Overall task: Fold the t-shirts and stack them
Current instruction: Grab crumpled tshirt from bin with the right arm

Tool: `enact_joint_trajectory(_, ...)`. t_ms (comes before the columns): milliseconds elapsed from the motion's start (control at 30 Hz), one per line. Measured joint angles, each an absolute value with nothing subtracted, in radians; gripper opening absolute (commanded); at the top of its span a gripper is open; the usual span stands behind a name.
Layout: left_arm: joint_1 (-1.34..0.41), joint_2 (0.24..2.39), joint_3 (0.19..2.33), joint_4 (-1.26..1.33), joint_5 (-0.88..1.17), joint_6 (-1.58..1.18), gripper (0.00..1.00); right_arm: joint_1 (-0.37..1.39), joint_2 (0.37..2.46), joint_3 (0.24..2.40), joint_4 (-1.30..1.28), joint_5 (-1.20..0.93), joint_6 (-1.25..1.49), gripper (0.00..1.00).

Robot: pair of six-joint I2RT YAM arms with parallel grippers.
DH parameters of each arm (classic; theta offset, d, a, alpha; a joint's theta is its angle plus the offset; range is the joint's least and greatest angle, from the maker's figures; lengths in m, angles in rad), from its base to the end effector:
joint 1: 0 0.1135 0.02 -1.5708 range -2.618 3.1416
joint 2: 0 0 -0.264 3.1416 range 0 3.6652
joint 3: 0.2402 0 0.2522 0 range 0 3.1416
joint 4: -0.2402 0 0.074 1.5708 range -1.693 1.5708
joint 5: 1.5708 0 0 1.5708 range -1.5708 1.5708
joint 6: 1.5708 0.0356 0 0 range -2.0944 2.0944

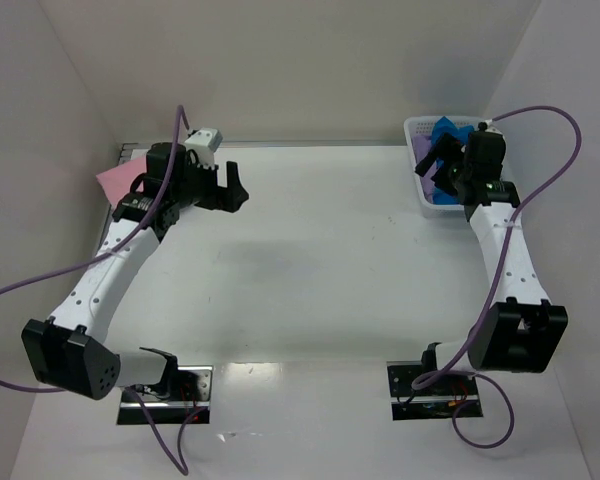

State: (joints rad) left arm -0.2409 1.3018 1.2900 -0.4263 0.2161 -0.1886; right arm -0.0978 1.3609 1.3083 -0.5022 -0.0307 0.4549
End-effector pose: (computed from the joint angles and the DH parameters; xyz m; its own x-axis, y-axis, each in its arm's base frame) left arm 0.2837 -0.0776 0.3790 -0.4837 -0.0697 -0.8725 0.3369 0.9052 -0.2591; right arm 0.3046 -0.0288 0.3610 -0.4395 0.4844 -0.7565 0.2947 0.8733 0.3880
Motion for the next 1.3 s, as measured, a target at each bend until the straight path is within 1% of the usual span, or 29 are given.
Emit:
enact_joint_trajectory(233,-0.247,1.264,1.256,-0.422,0.220,-0.190,1.00,-0.098,1.454,1.430,-0.499,0.052,0.416,1.00)
enact_joint_trajectory(400,-0.252,1.274,1.259,-0.423,0.189,-0.185,1.00,-0.098,1.587,1.562,-0.488,0.151,0.372,1.00)
enact_joint_trajectory(500,-0.253,1.340,1.296,-0.422,0.180,-0.184,1.00,-0.098,1.654,1.601,-0.502,0.207,0.352,1.00)
enact_joint_trajectory(600,-0.253,1.430,1.333,-0.418,0.179,-0.186,1.00,-0.117,1.787,1.667,-0.502,0.256,0.339,1.00)
enact_joint_trajectory(733,-0.253,1.478,1.351,-0.419,0.179,-0.187,1.00,-0.157,1.882,1.677,-0.515,0.274,0.338,1.00)
enact_joint_trajectory(833,-0.253,1.484,1.357,-0.418,0.176,-0.187,1.00,-0.178,1.957,1.756,-0.542,0.297,0.337,1.00)
enact_joint_trajectory(867,-0.253,1.491,1.365,-0.419,0.176,-0.188,1.00,-0.183,2.013,1.835,-0.572,0.321,0.331,1.00)
enact_joint_trajectory(967,-0.253,1.528,1.383,-0.410,0.173,-0.191,1.00,-0.191,2.104,1.946,-0.574,0.364,0.323,1.00)
enact_joint_trajectory(1100,-0.253,1.581,1.390,-0.402,0.172,-0.194,1.00,-0.197,2.155,1.972,-0.592,0.385,0.318,1.00)
enact_joint_trajectory(1167,-0.253,1.604,1.397,-0.405,0.171,-0.196,1.00,-0.201,2.188,1.992,-0.604,0.390,0.315,0.97)
enact_joint_trajectory(1200,-0.253,1.616,1.402,-0.403,0.171,-0.197,1.00,-0.203,2.210,2.008,-0.608,0.391,0.311,0.90)
enact_joint_trajectory(1267,-0.253,1.644,1.423,-0.404,0.169,-0.208,1.00,-0.204,2.241,2.029,-0.614,0.397,0.304,0.81)
enact_joint_trajectory(1300,-0.253,1.659,1.436,-0.403,0.169,-0.213,1.00,-0.206,2.262,2.038,-0.615,0.401,0.299,0.69)
